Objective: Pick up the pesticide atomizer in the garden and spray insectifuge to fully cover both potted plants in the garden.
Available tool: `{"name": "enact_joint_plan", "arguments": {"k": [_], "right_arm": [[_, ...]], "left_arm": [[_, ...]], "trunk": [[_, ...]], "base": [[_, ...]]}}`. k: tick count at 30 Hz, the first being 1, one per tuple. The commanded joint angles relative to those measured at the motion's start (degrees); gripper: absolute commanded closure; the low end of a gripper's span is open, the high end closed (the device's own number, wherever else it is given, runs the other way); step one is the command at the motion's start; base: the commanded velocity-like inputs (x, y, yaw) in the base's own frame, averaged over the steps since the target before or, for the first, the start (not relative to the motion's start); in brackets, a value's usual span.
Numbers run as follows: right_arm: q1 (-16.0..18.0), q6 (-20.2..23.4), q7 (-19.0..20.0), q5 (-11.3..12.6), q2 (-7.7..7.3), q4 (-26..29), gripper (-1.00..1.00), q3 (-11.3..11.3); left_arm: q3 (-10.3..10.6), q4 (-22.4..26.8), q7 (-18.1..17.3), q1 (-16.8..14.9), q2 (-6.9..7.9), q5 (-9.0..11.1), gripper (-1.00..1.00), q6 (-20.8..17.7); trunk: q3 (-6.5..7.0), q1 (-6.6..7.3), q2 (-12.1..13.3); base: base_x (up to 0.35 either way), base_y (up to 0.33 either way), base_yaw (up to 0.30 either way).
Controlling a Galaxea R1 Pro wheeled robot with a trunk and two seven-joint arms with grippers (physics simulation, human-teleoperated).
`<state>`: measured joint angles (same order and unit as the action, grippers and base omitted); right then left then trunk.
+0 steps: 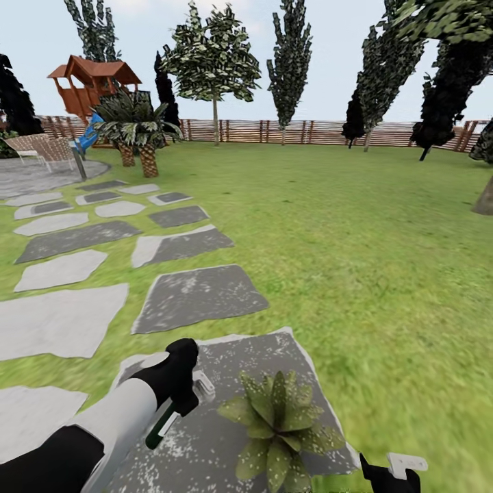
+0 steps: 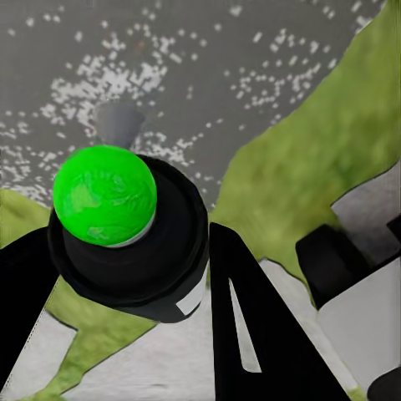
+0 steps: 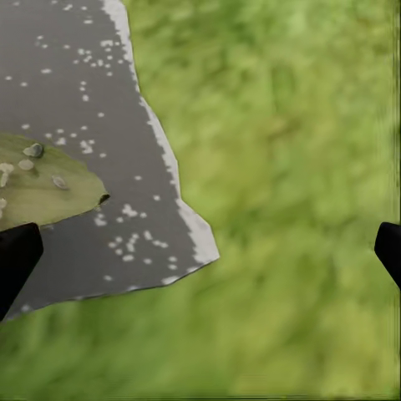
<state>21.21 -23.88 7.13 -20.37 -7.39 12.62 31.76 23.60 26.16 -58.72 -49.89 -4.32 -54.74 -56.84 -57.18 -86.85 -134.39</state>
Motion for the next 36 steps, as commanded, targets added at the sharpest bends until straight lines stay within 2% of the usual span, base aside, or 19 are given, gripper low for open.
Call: {"name": "enact_joint_plan", "arguments": {"k": [1,11,15,19,23,25,30,36], "right_arm": [[0.06,-0.20,0.36,-0.28,0.01,-0.05,-1.00,0.50],[0.06,-0.20,0.38,-0.28,0.01,-0.05,-1.00,0.50],[0.06,-0.20,0.37,-0.28,0.01,-0.05,-1.00,0.48],[0.06,-0.20,0.38,-0.28,0.01,-0.05,-1.00,0.42],[0.06,-0.20,0.39,-0.28,0.01,-0.05,-1.00,0.43],[0.06,-0.20,0.39,-0.28,0.01,-0.05,-1.00,0.42],[0.06,-0.20,0.41,-0.28,0.01,-0.05,-1.00,0.43],[0.06,-0.20,0.42,-0.28,0.01,-0.05,-1.00,0.46]], "left_arm": [[0.09,0.07,-0.60,0.02,0.00,-0.49,1.00,-0.23],[0.09,0.12,-0.60,-0.03,-0.27,-0.53,1.00,-0.20],[0.04,0.04,-0.60,0.32,-0.33,-0.42,1.00,-0.13],[0.00,0.08,-0.68,2.58,-0.29,-0.11,1.00,-0.01],[-0.37,0.12,-0.96,2.92,-0.26,0.05,1.00,0.02],[-0.34,0.42,-1.97,2.93,-0.39,0.07,1.00,0.04],[0.16,1.06,-8.34,2.38,-0.93,-0.62,1.00,0.25],[0.10,0.88,-8.96,2.48,0.15,-0.89,1.00,0.43]], "trunk": [[-0.05,0.01,-0.02],[-0.05,0.01,-0.02],[-0.05,0.01,-0.02],[-0.05,0.01,-0.02],[-0.05,0.01,-0.02],[-0.05,0.01,-0.02],[-0.05,0.01,-0.02],[-0.05,0.01,-0.02]], "base": [[0.002,0.001,-0.261],[-0.042,0.000,-0.285],[-0.133,0.000,-0.059],[-0.009,0.000,-0.004],[0.000,0.000,0.000],[0.000,0.000,0.000],[0.000,0.000,0.000],[0.000,0.000,0.000]]}}
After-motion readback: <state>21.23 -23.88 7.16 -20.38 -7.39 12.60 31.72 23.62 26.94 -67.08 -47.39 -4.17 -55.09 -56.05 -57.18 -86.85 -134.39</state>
